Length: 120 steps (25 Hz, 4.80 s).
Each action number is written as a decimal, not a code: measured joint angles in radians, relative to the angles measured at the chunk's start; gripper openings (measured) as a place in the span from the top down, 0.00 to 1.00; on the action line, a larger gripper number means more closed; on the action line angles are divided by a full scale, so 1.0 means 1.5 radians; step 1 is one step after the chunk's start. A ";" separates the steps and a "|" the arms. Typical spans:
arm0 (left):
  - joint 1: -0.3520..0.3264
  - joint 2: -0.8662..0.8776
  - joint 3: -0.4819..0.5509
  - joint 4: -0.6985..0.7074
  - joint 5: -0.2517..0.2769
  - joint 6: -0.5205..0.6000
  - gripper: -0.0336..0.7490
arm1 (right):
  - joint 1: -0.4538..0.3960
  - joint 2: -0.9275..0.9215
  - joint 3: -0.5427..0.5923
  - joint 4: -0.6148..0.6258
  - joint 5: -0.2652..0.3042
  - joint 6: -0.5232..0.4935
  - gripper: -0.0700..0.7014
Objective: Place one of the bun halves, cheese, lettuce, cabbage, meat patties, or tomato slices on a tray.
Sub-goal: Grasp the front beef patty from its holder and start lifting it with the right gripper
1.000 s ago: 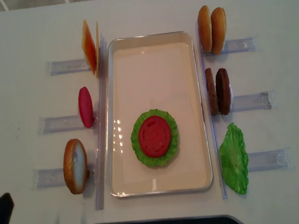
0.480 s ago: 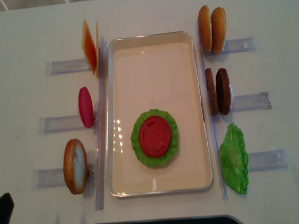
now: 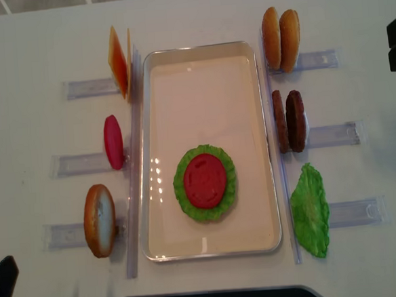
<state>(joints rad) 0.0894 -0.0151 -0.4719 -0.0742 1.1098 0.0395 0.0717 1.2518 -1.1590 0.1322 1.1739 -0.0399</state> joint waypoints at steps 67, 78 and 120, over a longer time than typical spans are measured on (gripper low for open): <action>0.000 0.000 0.000 -0.001 0.000 0.000 0.30 | 0.301 0.339 -0.165 -0.010 -0.010 0.268 0.32; 0.000 0.000 0.000 -0.001 0.000 0.000 0.30 | 0.301 0.380 -0.165 -0.007 -0.023 0.268 0.32; 0.000 0.000 0.000 -0.001 0.000 0.001 0.30 | 0.301 0.415 -0.198 -0.058 0.033 0.266 0.73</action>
<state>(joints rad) 0.0894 -0.0151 -0.4719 -0.0751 1.1098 0.0403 0.5237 1.8739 -1.4555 0.0451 1.2233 0.3585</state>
